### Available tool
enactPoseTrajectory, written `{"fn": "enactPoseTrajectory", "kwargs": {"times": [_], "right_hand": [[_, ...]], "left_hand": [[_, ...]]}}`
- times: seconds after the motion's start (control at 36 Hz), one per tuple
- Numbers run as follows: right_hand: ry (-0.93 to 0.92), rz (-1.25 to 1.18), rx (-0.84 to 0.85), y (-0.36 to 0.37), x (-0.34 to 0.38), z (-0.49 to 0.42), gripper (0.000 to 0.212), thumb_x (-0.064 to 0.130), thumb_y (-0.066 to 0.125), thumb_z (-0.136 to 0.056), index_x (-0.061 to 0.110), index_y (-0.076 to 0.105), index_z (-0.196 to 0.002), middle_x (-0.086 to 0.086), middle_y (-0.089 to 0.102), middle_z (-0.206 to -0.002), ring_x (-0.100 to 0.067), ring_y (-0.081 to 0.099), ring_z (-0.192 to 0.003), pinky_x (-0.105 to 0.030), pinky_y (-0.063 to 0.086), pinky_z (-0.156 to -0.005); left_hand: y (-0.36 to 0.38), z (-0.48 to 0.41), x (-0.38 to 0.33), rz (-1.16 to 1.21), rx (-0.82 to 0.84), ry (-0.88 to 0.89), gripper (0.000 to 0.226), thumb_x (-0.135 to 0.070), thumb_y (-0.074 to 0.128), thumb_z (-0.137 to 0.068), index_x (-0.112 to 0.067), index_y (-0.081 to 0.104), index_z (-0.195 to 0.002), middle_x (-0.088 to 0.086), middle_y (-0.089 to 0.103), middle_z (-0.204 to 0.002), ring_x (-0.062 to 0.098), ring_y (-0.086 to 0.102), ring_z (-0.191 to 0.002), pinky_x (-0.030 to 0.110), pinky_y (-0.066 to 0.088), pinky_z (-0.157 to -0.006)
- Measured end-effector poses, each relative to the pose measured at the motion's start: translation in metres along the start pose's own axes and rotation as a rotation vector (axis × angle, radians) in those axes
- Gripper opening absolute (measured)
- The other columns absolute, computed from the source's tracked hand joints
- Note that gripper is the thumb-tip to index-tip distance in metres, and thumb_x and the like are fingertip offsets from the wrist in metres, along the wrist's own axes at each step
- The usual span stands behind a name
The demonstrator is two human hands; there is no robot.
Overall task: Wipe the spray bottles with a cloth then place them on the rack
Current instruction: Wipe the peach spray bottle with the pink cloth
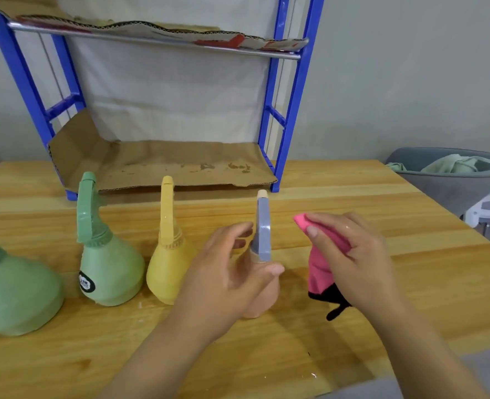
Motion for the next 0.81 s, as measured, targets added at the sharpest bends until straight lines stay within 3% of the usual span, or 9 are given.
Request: {"fn": "enactPoseTrajectory", "kwargs": {"times": [0.14, 0.25, 0.39, 0.44, 0.58, 0.67, 0.75, 0.81], "right_hand": [[0.098, -0.061, -0.038, -0.002, -0.014, 0.022, 0.029, 0.042, 0.056, -0.084, 0.037, 0.069, -0.109, 0.009, 0.063, -0.096, -0.001, 0.059, -0.092, -0.014, 0.044, -0.077], [0.119, -0.055, -0.035, 0.000, -0.018, 0.033, 0.024, 0.028, 0.061, -0.089, 0.034, 0.069, -0.111, 0.011, 0.062, -0.097, 0.002, 0.057, -0.095, -0.007, 0.041, -0.079], [0.109, -0.046, -0.058, 0.000, -0.014, 0.040, 0.034, 0.021, 0.064, -0.089, 0.035, 0.059, -0.119, 0.022, 0.059, -0.104, 0.013, 0.051, -0.102, -0.001, 0.036, -0.082], [0.101, -0.074, -0.080, 0.002, -0.009, 0.041, 0.035, 0.023, 0.066, -0.087, 0.036, 0.056, -0.118, 0.030, 0.055, -0.108, 0.019, 0.049, -0.103, 0.001, 0.035, -0.083], [-0.001, -0.077, -0.134, 0.007, 0.012, 0.039, 0.034, 0.037, 0.065, -0.084, 0.031, 0.060, -0.117, 0.024, 0.059, -0.110, 0.008, 0.056, -0.103, -0.008, 0.044, -0.083], [-0.037, -0.078, -0.217, 0.009, 0.021, 0.033, 0.041, 0.042, 0.066, -0.083, 0.029, 0.057, -0.121, 0.032, 0.055, -0.107, 0.012, 0.054, -0.100, -0.008, 0.044, -0.082], [-0.028, -0.084, -0.291, 0.011, 0.025, 0.024, 0.042, 0.035, 0.070, -0.083, 0.034, 0.052, -0.121, 0.040, 0.054, -0.099, 0.017, 0.052, -0.094, -0.010, 0.045, -0.079], [-0.086, -0.041, -0.311, 0.015, 0.030, 0.017, 0.030, 0.032, 0.068, -0.085, 0.032, 0.057, -0.114, 0.028, 0.061, -0.100, 0.007, 0.059, -0.094, -0.023, 0.051, -0.078]], "left_hand": [[-0.005, -0.003, -0.011, 0.027, -0.131, -0.003, 0.039, -0.064, 0.060, -0.068, -0.049, 0.049, -0.103, -0.023, 0.059, -0.109, -0.005, 0.055, -0.104, 0.022, 0.048, -0.088], [-0.007, -0.003, -0.012, 0.102, -0.145, -0.012, 0.029, -0.027, 0.071, -0.081, -0.034, 0.062, -0.108, -0.017, 0.069, -0.101, -0.002, 0.062, -0.099, 0.028, 0.052, -0.085], [-0.012, -0.004, -0.011, 0.223, -0.071, -0.022, 0.031, -0.009, 0.062, -0.088, -0.038, 0.066, -0.099, -0.025, 0.071, -0.093, -0.004, 0.065, -0.093, 0.011, 0.048, -0.076], [-0.016, -0.006, -0.009, 0.248, -0.050, -0.019, 0.036, -0.008, 0.060, -0.090, -0.043, 0.067, -0.097, -0.023, 0.072, -0.093, -0.002, 0.066, -0.093, 0.017, 0.050, -0.080], [-0.020, -0.011, 0.001, 0.325, -0.023, -0.022, 0.033, -0.022, 0.060, -0.085, -0.051, 0.068, -0.098, -0.016, 0.073, -0.100, 0.006, 0.067, -0.099, 0.041, 0.052, -0.092], [-0.020, -0.013, 0.004, 0.349, -0.018, -0.028, 0.026, -0.030, 0.064, -0.084, -0.053, 0.069, -0.096, -0.017, 0.073, -0.102, 0.005, 0.066, -0.101, 0.043, 0.051, -0.094], [-0.020, -0.014, 0.007, 0.375, -0.027, -0.039, 0.028, -0.027, 0.062, -0.083, -0.051, 0.070, -0.094, -0.017, 0.072, -0.104, 0.005, 0.065, -0.103, 0.043, 0.049, -0.096], [-0.020, -0.014, 0.009, 0.381, -0.028, -0.042, 0.029, -0.024, 0.060, -0.084, -0.049, 0.071, -0.093, -0.017, 0.071, -0.106, 0.005, 0.064, -0.106, 0.044, 0.049, -0.097]]}}
Point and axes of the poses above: each hand's wrist, its own z-axis away from the middle knuckle, its own y-axis out of the palm, x = y × z, the point moved 7 cm from there along -z, towards the middle knuckle
